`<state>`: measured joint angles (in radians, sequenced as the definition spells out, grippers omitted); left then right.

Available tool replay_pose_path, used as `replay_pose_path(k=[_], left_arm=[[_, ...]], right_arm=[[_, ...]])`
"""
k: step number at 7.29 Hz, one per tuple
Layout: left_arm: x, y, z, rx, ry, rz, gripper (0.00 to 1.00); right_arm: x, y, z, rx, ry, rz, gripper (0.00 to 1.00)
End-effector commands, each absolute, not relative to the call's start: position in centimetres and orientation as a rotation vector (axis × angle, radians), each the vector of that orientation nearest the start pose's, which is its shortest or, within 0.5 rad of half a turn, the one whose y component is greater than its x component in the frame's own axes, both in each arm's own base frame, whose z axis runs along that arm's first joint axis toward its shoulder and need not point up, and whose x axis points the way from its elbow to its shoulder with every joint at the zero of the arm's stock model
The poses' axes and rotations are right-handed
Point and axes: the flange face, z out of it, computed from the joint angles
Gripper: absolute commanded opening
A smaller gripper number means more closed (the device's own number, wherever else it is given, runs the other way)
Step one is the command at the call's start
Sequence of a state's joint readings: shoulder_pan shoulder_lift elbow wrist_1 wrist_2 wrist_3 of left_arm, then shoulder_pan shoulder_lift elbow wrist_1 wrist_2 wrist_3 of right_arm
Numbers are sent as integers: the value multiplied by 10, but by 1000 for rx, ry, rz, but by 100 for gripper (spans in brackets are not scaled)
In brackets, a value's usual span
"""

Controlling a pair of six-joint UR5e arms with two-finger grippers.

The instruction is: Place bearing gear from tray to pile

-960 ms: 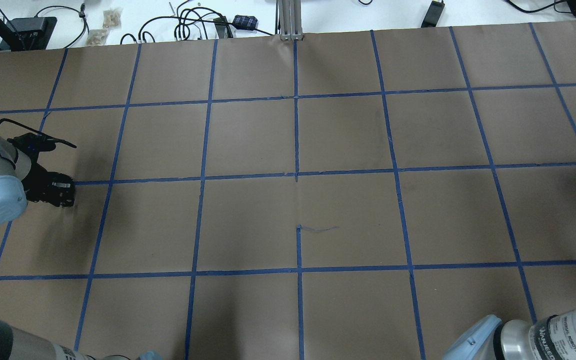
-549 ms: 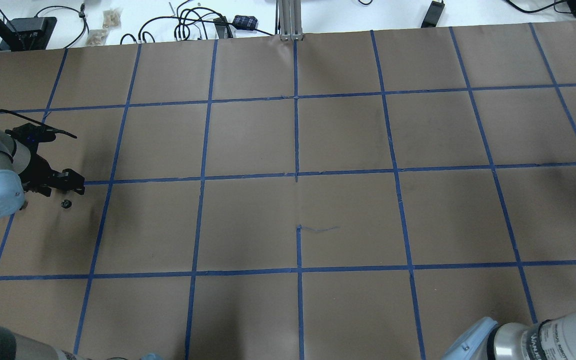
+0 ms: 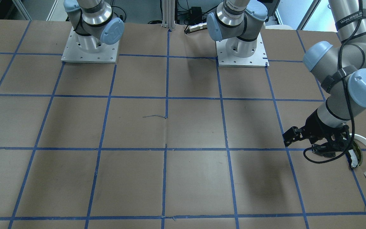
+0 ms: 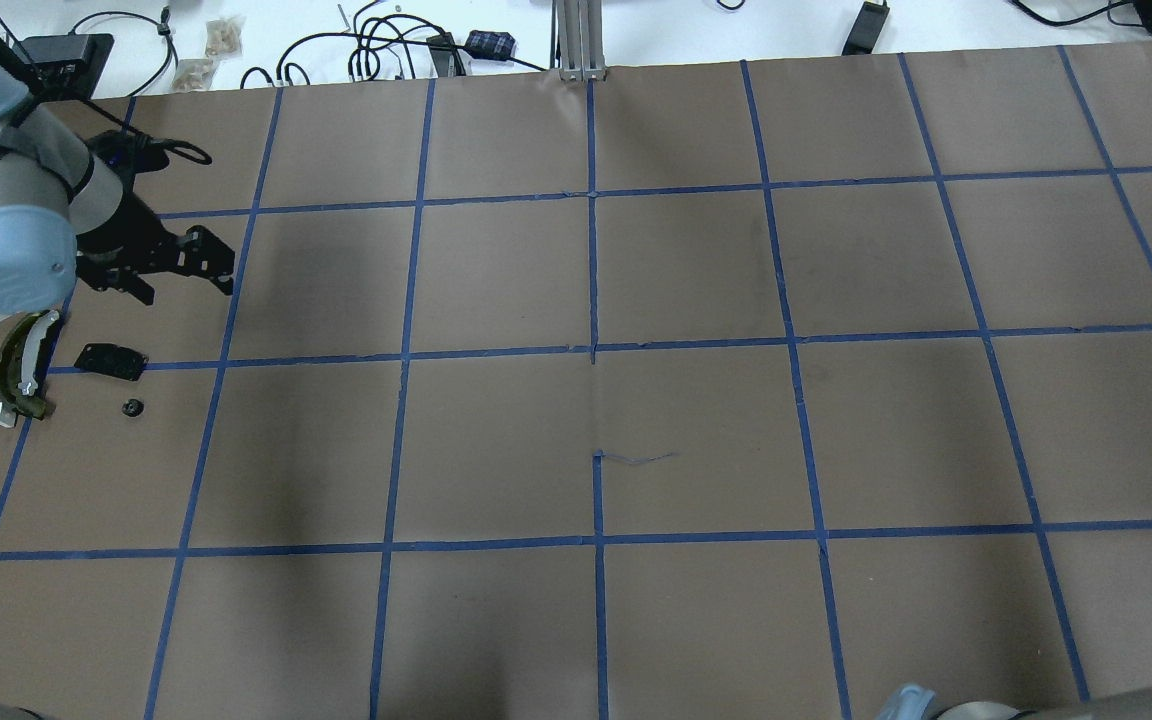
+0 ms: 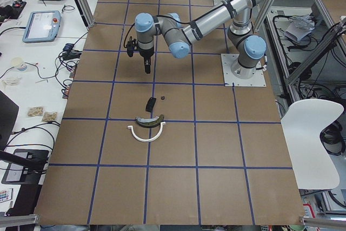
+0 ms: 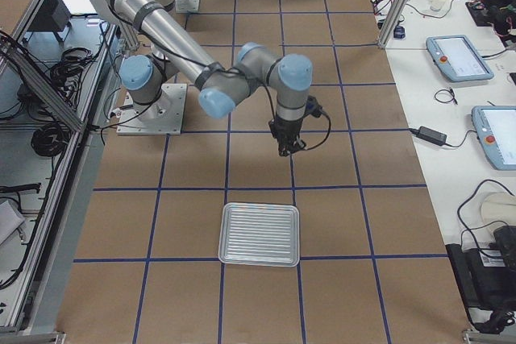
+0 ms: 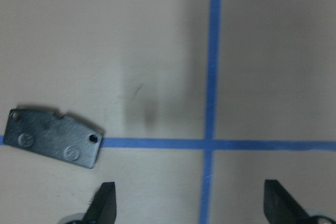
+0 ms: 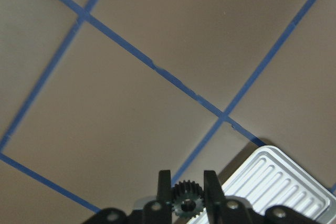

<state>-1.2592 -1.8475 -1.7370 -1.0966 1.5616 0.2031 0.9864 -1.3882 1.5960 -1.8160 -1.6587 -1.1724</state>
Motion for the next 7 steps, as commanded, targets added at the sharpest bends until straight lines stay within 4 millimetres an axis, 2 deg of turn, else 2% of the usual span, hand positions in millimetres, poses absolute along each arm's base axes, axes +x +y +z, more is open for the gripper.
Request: replay_pose_path(k=[1, 2, 3, 4, 5, 6, 7], left_arm=[[-41, -606, 344, -219, 3138, -97, 100], [-68, -608, 341, -247, 3198, -98, 100], [-80, -608, 338, -311, 3244, -87, 100], [-95, -606, 336, -309, 3273, -76, 100], [-111, -605, 332, -275, 3279, -67, 100], [-119, -604, 324, -295, 3278, -47, 100], [-121, -605, 318, -314, 3276, -30, 100]], right_arm=[[-31, -580, 450, -650, 3145, 91, 14], [35, -584, 446, -523, 3159, 64, 14], [101, -601, 426, -347, 3083, -48, 14], [166, -608, 401, -177, 3065, -102, 14], [240, -603, 353, -229, 3067, -88, 16], [293, -594, 292, -306, 3054, -105, 17], [308, -593, 245, -319, 3033, -146, 18]])
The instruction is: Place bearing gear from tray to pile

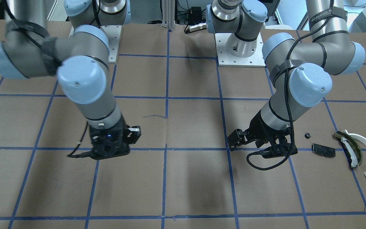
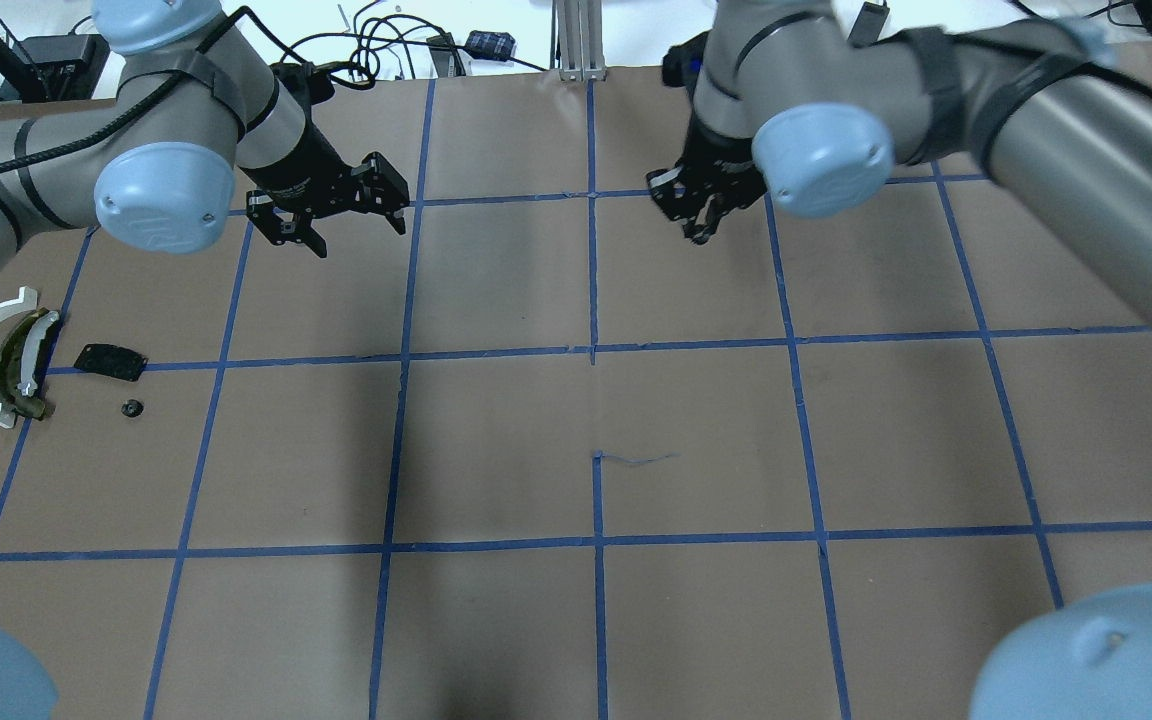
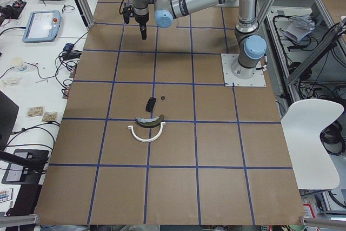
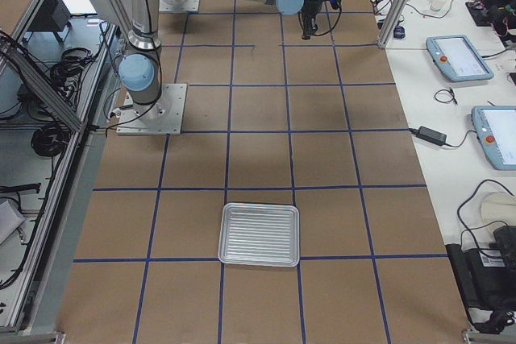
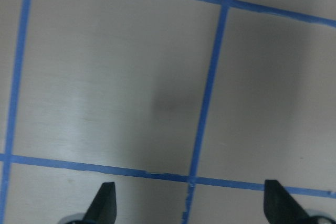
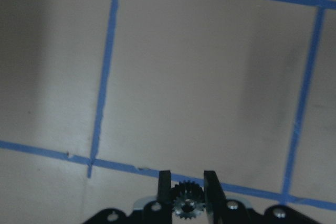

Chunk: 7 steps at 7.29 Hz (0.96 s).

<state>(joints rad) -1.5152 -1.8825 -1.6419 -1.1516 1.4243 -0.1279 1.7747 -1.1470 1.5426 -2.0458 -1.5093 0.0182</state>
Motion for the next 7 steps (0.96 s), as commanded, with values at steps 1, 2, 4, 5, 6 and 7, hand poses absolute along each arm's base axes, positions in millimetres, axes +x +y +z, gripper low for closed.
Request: replay_pose_path(k=[1, 2, 4, 5, 6, 7], left_arm=[[-130, -604, 316, -297, 3278, -25, 100], [-146, -600, 313, -323, 3274, -7, 100], [-161, -599, 299, -295, 3272, 34, 100], [-175, -596, 294, -286, 3268, 53, 100], [-184, -595, 286, -317, 3266, 77, 100], [-193, -595, 279, -310, 3264, 92, 100]], right_arm=[[325, -600, 220, -331, 2931, -200, 20], [327, -598, 214, -333, 2911, -184, 32], [328, -600, 221, -205, 2906, -177, 100], [313, -608, 241, -148, 2905, -193, 100], [294, -600, 290, -113, 2941, -128, 100], [246, -591, 350, -48, 2964, -96, 100]])
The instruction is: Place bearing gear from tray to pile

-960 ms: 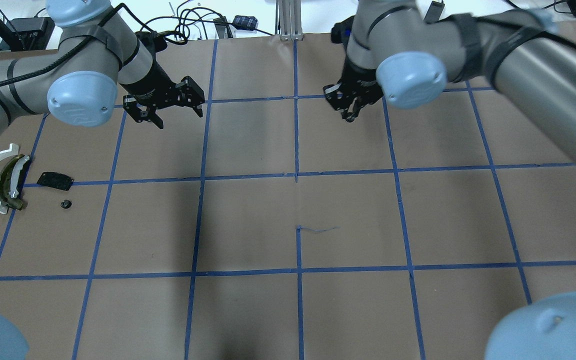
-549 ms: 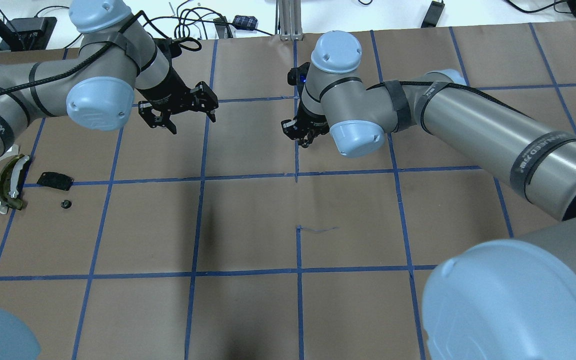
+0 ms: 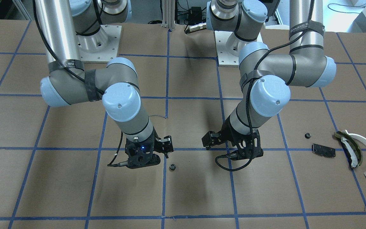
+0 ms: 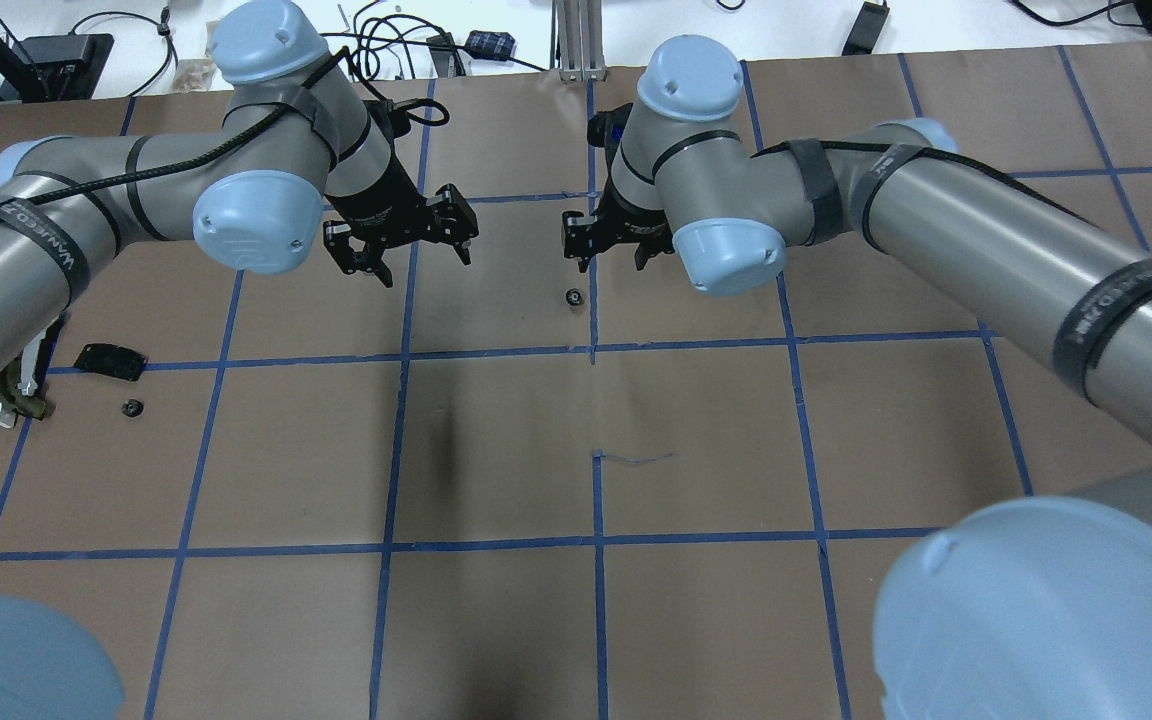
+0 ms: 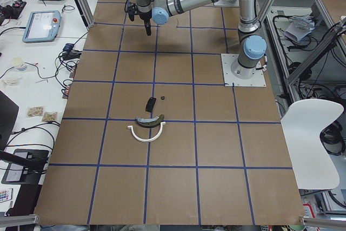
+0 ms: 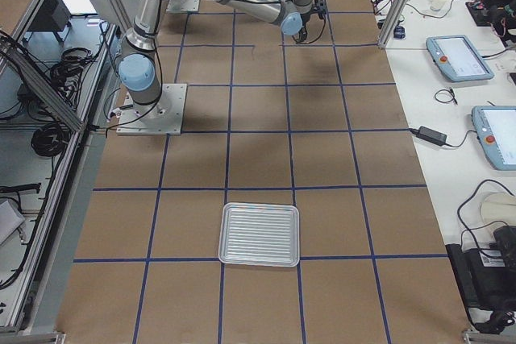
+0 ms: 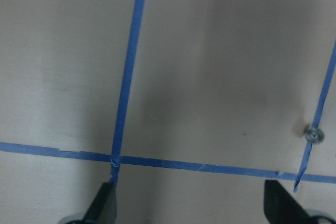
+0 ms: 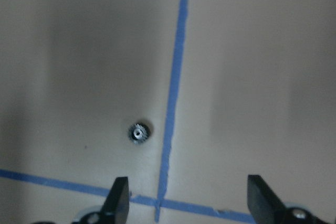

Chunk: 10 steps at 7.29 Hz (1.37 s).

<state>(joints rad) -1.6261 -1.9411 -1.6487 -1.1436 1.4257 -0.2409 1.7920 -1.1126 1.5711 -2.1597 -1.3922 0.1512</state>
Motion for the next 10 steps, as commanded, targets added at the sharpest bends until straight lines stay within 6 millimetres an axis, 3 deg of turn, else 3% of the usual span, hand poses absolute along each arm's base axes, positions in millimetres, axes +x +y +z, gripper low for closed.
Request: replay_pose_path(k=[1, 2, 3, 4, 5, 6, 7, 9, 10], left_arm=[[-228, -588, 271, -298, 3258, 78, 100], [-256, -589, 258, -312, 3264, 2, 100], [-270, -597, 245, -355, 3266, -37, 95], [-302, -597, 227, -324, 3261, -57, 94], [-322, -600, 205, -276, 3141, -96, 97], [-332, -601, 189, -256, 3125, -79, 97], [-336, -600, 173, -269, 3117, -51, 97], [-341, -607, 164, -241, 3144, -134, 100], [-342, -610, 165, -238, 3147, -148, 91]], right_arm=[[184, -576, 413, 4, 2973, -130, 100], [130, -549, 464, 64, 3026, -135, 100], [99, -516, 501, 163, 3047, -112, 100], [90, -500, 506, 211, 3075, -51, 100], [86, -499, 505, 228, 3124, -53, 100], [91, -499, 507, 390, 3101, -69, 99], [93, -498, 507, 420, 3099, -69, 98], [104, -499, 503, 367, 3094, -58, 99], [121, -506, 497, 328, 3109, -96, 100]])
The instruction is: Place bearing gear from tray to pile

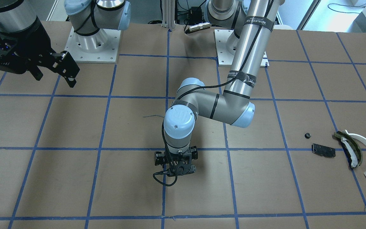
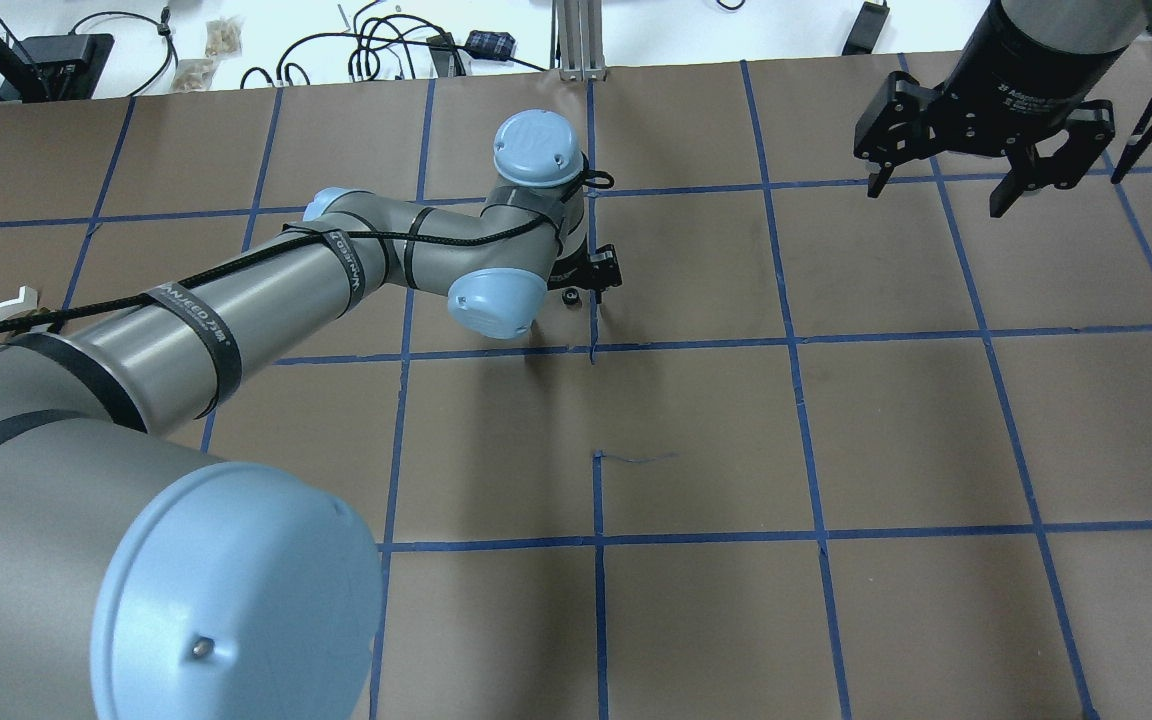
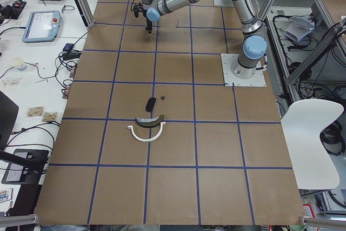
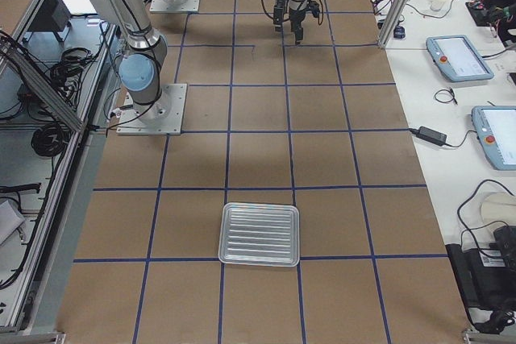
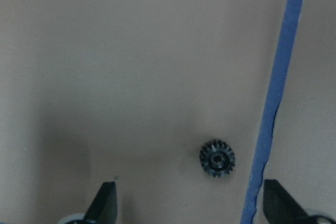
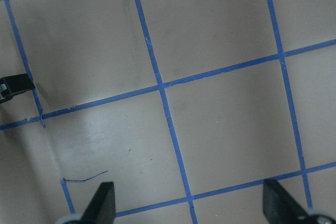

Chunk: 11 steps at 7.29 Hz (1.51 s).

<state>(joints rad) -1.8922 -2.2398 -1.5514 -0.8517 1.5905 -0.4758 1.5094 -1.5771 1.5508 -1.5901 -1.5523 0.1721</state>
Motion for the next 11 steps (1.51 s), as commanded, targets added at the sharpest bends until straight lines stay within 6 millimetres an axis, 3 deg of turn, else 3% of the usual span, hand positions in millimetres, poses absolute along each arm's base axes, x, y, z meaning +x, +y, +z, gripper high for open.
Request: replay_pose_path(k=[1, 2, 3, 4, 5, 7, 9, 10, 11], left_arm=[[-344, -616, 172, -241, 3145, -164, 91], [-344, -617, 167, -241, 3141, -152, 91], [-344, -616, 159, -224, 3139, -131, 80], [-344, -616, 155, -216, 3138, -117, 33], [-347, -612, 153, -216, 3163, -76, 15], [-346, -613, 158, -216, 3167, -86, 0], [-336, -619, 176, -221, 3171, -109, 0], [-300, -631, 198, -175, 3162, -82, 0], [-257, -631, 226, -140, 3138, -26, 0]], right_arm=[[141, -512, 491, 332, 3117, -130, 100], [153, -507, 489, 273, 3196, -137, 100], [153, -508, 488, 261, 3198, -142, 100], [154, -508, 489, 255, 3193, -145, 100], [154, -508, 490, 250, 3192, -147, 100], [154, -510, 494, 221, 3192, -160, 100], [153, -509, 493, 182, 3196, -157, 100], [153, -510, 491, 192, 3195, -157, 100], [153, -512, 494, 181, 3194, -186, 100]])
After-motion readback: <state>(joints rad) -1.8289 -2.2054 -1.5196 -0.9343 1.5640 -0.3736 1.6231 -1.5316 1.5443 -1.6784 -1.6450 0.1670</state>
